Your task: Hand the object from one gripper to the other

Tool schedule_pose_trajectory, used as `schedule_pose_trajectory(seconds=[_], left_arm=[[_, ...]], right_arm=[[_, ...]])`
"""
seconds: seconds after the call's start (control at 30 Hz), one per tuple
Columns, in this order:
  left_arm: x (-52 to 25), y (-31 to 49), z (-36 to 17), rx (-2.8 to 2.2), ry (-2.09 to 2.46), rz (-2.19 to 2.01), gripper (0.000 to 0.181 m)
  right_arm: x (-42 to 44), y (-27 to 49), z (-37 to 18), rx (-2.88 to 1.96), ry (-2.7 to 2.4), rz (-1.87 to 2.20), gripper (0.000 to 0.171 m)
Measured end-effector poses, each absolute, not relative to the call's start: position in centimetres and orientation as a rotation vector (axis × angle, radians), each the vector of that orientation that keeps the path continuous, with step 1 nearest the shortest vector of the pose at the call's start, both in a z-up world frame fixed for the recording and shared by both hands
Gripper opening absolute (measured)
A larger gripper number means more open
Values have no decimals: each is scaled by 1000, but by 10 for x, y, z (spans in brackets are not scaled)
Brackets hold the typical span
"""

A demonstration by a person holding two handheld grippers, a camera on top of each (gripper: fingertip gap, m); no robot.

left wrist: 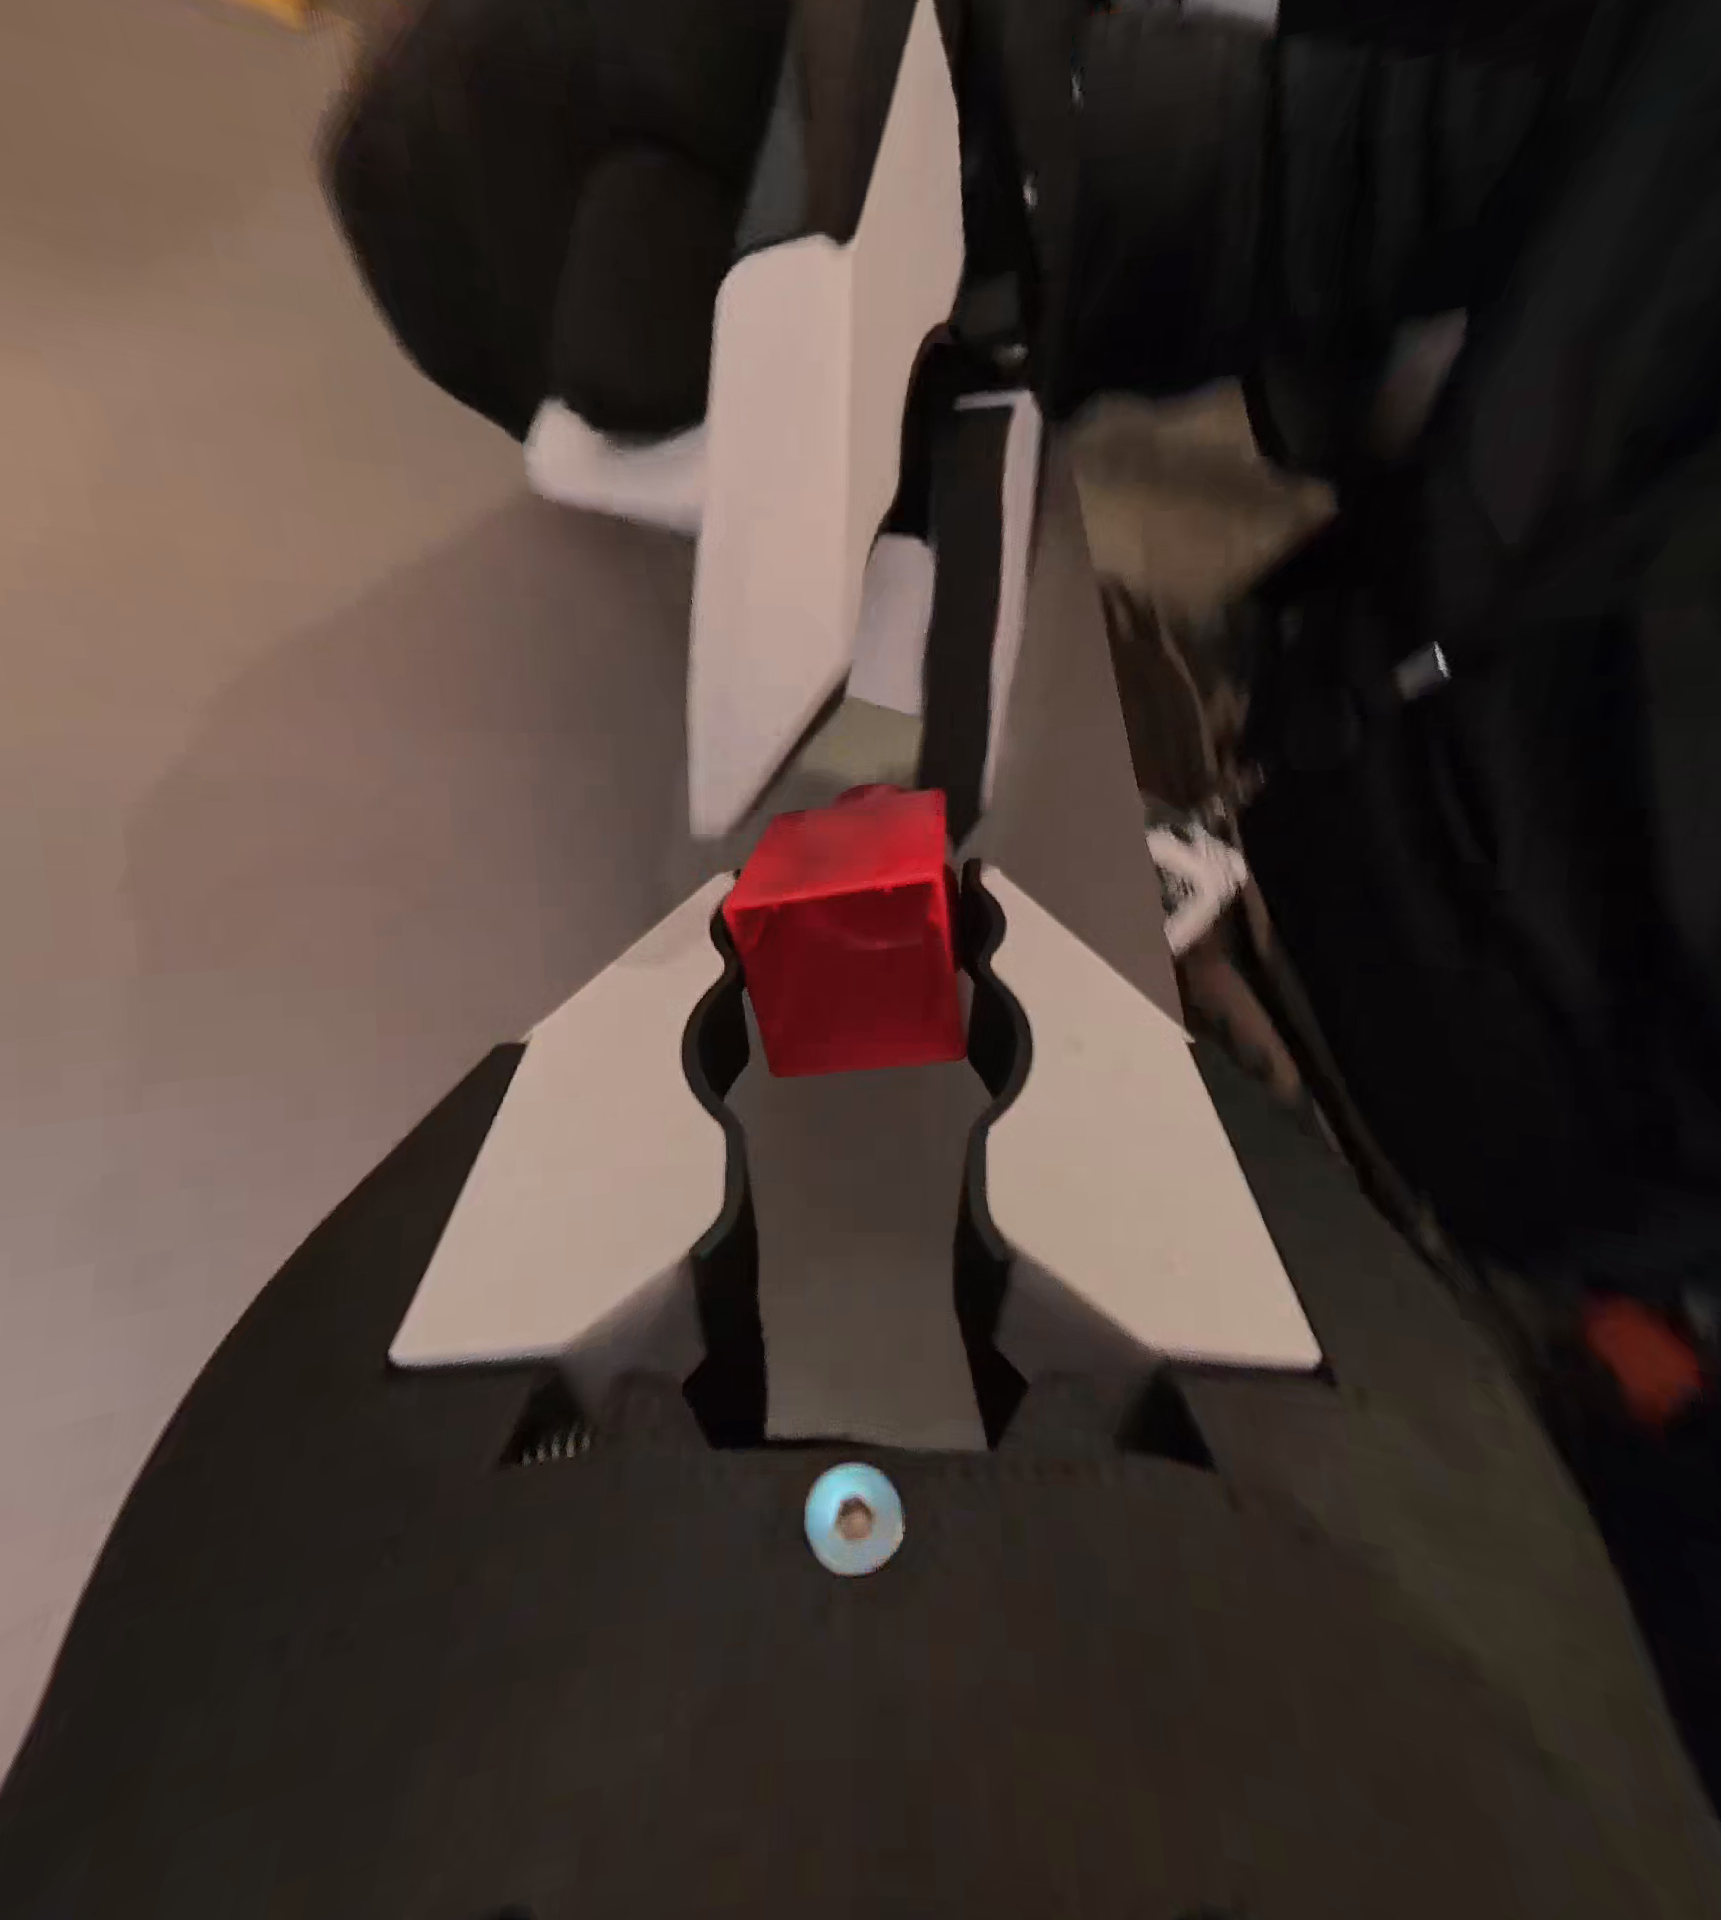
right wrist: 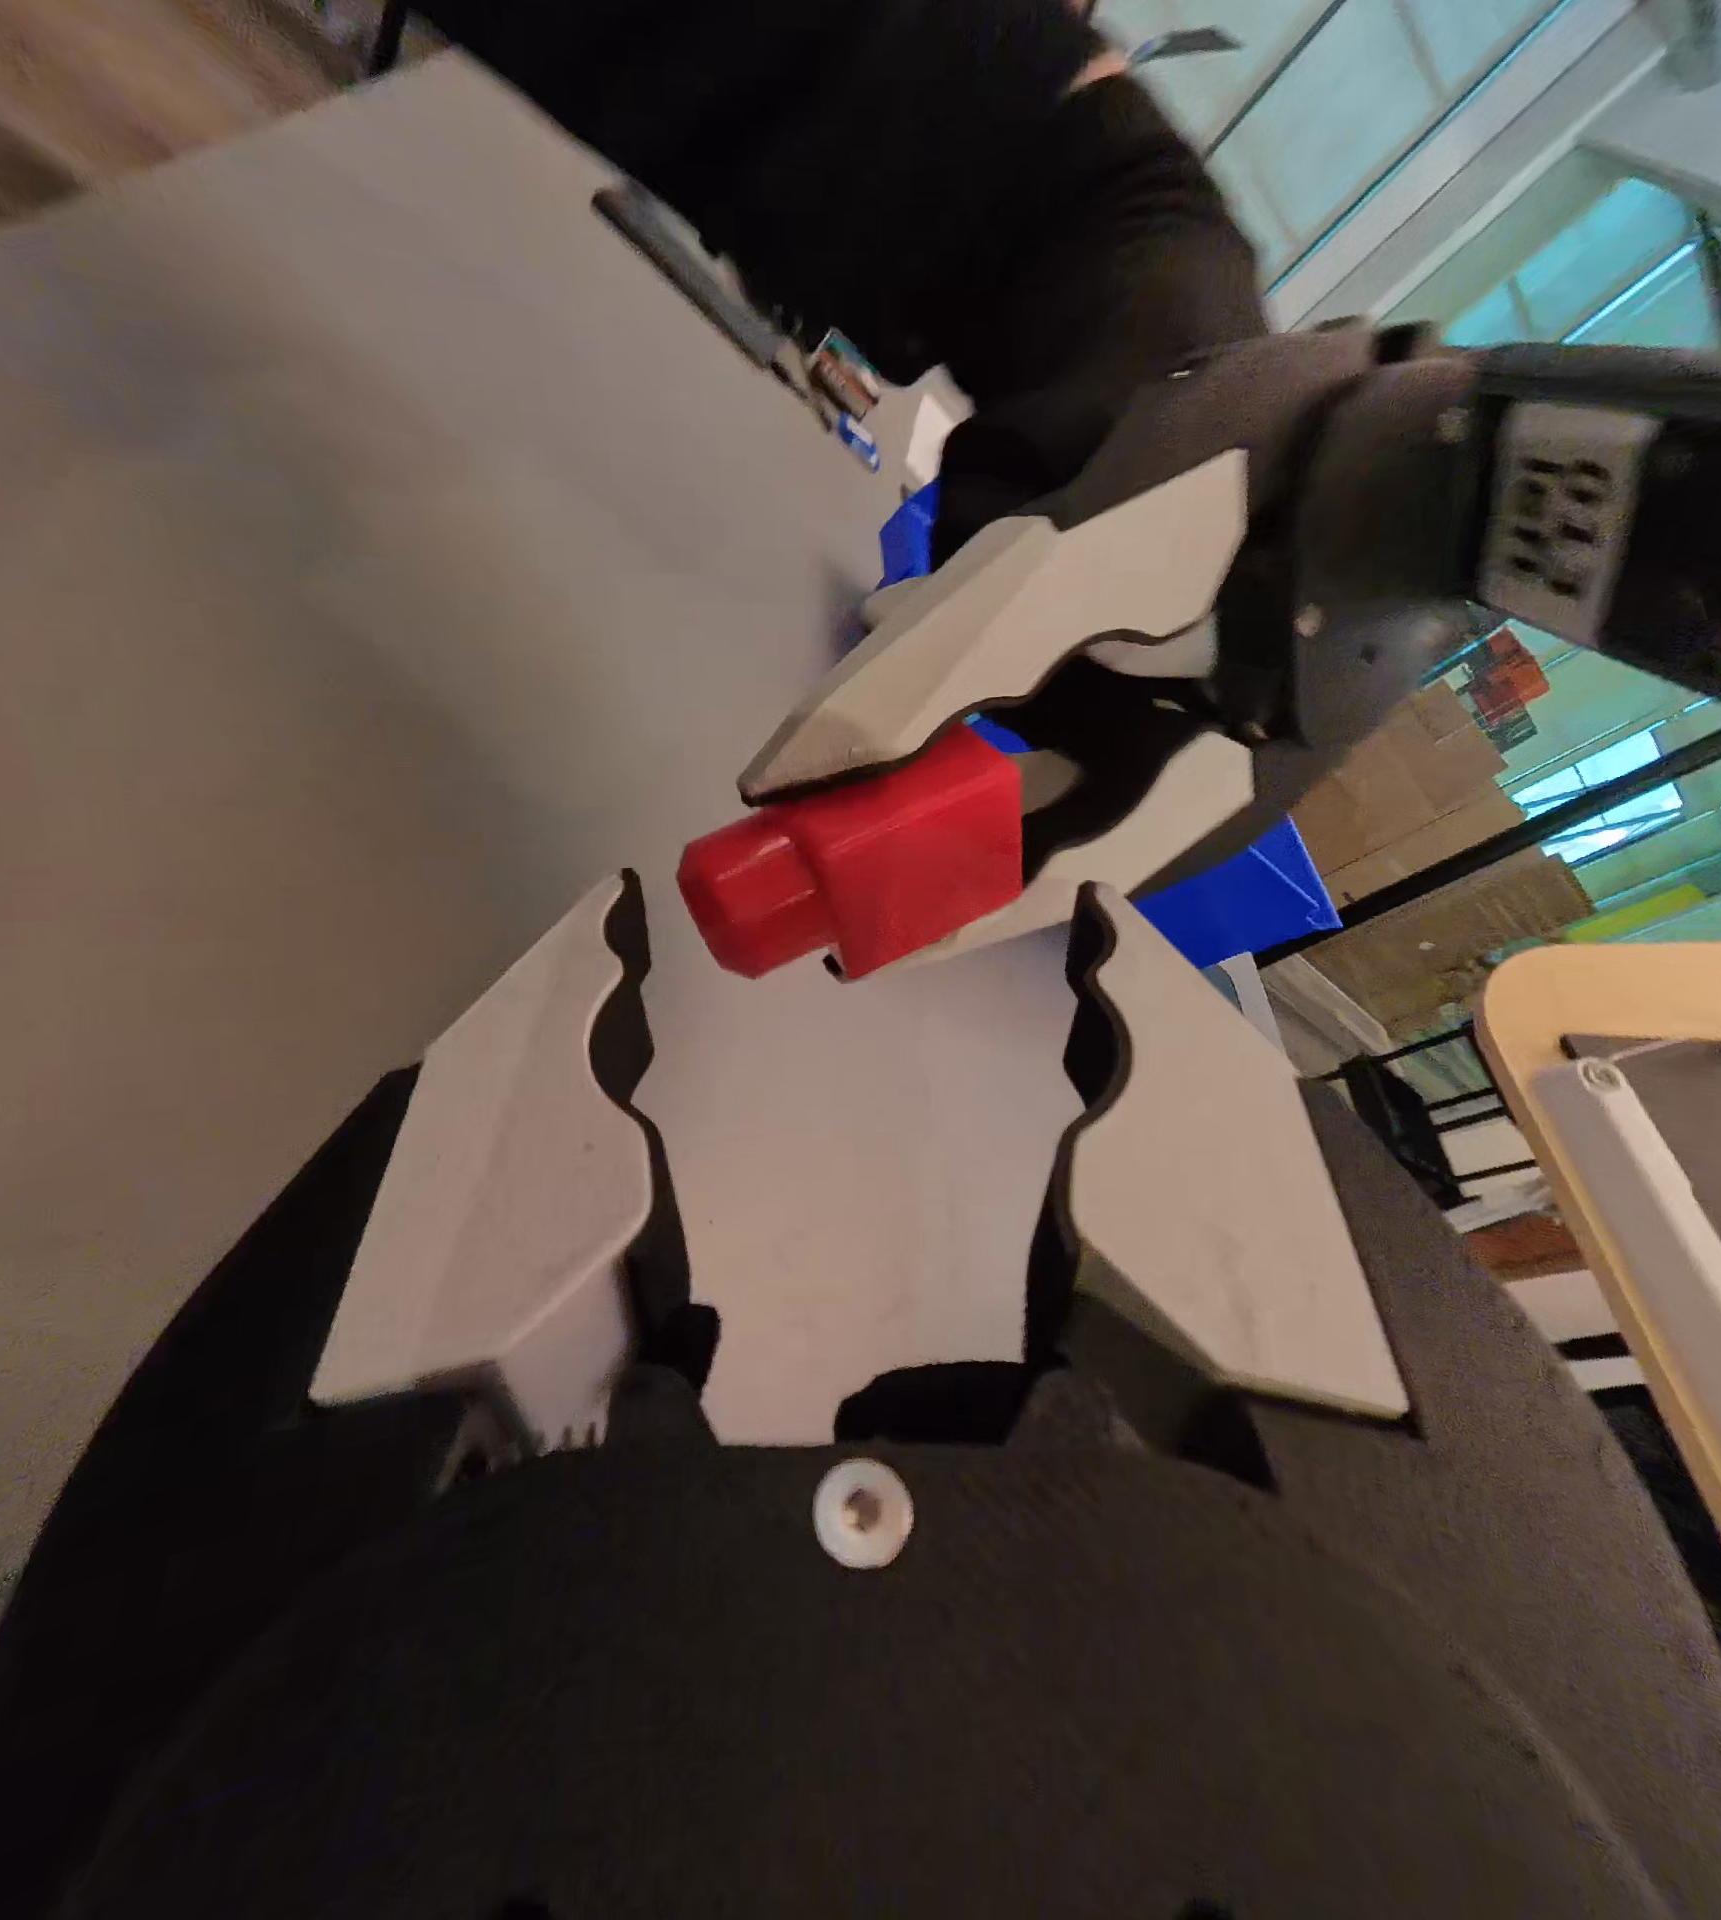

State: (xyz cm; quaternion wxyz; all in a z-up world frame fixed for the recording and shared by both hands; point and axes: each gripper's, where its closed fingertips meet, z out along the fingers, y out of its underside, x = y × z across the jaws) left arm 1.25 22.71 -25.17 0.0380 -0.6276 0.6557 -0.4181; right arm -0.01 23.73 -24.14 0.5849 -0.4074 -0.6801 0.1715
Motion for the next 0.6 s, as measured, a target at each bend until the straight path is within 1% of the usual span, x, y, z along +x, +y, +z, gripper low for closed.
schedule_pose_trajectory(seconds=[0.1,0.17,0.27,0.37,0.43,0.6], left_arm=[[6,214,-259,-1942,2204,-1220,38],[4,210,-263,-1950,2289,-1167,38],[2,203,-262,-1942,2376,-1169,37],[2,196,-262,-1937,2436,-1178,37],[2,192,-264,-1936,2475,-1178,37],[0,190,-271,-1949,2531,-1136,37]], right_arm=[[-11,226,-251,-905,-1654,336,87],[-16,221,-255,-879,-1687,295,86],[-21,214,-256,-850,-1704,284,82],[-23,210,-259,-839,-1729,274,74],[-23,207,-262,-848,-1742,297,66],[-25,207,-269,-881,-1761,312,66]])
